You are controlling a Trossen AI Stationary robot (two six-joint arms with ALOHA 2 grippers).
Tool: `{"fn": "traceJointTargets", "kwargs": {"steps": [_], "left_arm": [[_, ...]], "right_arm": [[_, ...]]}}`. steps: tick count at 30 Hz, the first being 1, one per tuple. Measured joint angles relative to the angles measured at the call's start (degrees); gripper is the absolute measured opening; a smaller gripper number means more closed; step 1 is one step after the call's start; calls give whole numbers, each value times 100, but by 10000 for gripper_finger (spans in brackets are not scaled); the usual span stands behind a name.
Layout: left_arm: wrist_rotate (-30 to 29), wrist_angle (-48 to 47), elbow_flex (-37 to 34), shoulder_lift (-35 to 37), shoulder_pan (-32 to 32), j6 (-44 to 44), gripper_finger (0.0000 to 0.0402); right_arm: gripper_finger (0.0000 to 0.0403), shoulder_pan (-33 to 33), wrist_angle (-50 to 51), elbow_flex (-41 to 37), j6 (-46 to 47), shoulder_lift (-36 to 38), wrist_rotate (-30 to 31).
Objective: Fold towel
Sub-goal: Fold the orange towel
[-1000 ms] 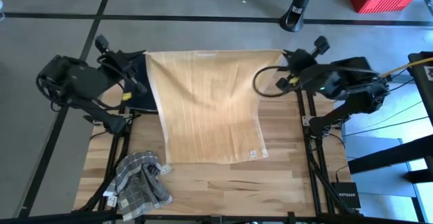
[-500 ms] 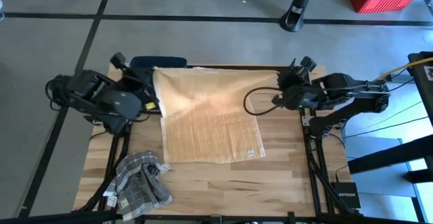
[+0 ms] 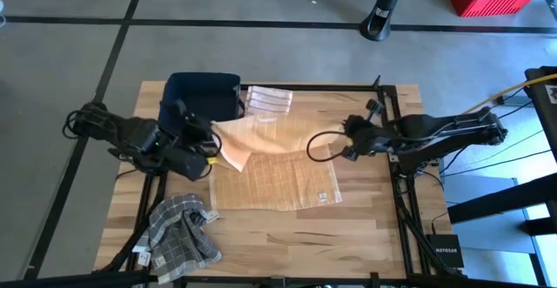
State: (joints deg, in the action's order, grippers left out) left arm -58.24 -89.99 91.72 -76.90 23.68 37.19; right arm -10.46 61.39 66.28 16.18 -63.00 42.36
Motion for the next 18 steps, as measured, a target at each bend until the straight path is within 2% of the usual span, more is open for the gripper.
{"fn": "traceJointTargets", "kwargs": {"steps": [6,10,14,18], "left_arm": [[345,157,-789,2,4,560,5],[834,877,-1343,2,67,588,5],[1942,2131,-1938,0,132,149,5],[3360,3197,-2658,-8,138,-17,5]], "right_arm": [[5,0,-780,-876,12,-2,-293],[6,0,-1521,-1493,54,-2,-780],[9,-2,-2195,-2069,211,-7,-1300],[5,-2,-2982,-2571,210,-25,-2259]]}}
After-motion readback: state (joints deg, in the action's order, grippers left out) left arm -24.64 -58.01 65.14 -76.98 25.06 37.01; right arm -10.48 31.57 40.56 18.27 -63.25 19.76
